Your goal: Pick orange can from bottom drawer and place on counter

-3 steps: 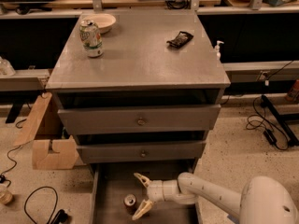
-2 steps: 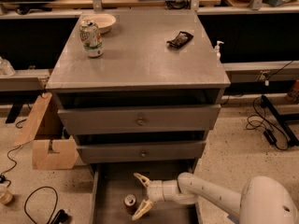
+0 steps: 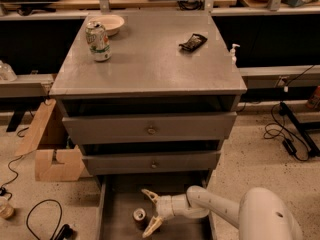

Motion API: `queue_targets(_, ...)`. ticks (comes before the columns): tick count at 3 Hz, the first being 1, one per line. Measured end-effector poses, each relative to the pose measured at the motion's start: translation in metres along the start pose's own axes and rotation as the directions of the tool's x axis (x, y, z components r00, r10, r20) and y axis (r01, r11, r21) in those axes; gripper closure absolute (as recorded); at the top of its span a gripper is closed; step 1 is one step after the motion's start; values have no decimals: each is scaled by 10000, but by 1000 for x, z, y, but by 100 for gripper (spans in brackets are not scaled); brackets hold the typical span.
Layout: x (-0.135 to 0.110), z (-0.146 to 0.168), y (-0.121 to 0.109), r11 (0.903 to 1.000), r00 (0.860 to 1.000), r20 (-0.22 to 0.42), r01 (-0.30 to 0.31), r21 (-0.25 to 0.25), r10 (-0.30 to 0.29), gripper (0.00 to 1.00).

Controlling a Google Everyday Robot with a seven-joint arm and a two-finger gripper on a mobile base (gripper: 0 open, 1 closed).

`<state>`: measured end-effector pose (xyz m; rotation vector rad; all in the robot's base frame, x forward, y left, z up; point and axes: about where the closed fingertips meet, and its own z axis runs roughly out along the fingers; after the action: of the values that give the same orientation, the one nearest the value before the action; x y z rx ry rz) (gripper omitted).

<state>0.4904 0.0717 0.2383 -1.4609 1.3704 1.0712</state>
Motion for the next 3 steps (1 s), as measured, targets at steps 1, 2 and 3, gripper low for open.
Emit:
queue_targets(1,23,3,-7,9996,9994,-290,184,-208,-190,0)
queue_targets(2,46,22,-9,9980,9972,-647,344,-534,-378,3)
queue_targets(3,58,36,-7,9967,9963,-776,302,-752,-360,26)
